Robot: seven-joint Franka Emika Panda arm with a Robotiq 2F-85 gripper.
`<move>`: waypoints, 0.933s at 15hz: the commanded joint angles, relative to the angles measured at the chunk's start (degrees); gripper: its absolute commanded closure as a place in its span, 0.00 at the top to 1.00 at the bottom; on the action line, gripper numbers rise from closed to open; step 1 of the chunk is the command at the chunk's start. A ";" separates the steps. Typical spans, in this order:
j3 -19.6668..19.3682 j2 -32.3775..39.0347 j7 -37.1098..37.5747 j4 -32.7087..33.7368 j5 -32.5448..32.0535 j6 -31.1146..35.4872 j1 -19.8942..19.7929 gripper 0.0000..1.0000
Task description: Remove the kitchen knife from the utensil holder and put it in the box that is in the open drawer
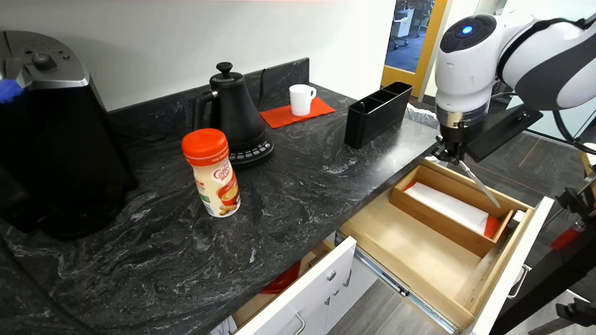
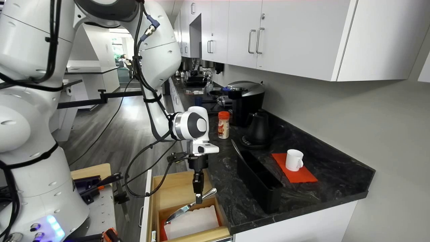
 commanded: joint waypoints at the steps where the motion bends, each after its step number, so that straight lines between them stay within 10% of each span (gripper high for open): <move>1: -1.57 -1.42 -5.03 -1.66 4.24 -0.05 1.42 0.07; 9: -3.28 -1.38 -9.26 -1.69 8.01 -0.13 3.52 0.07; 10: -3.46 -1.28 -9.65 -1.48 8.35 -0.99 3.89 0.35; 14: -4.16 -1.35 -10.93 -1.58 9.63 -0.94 4.62 0.55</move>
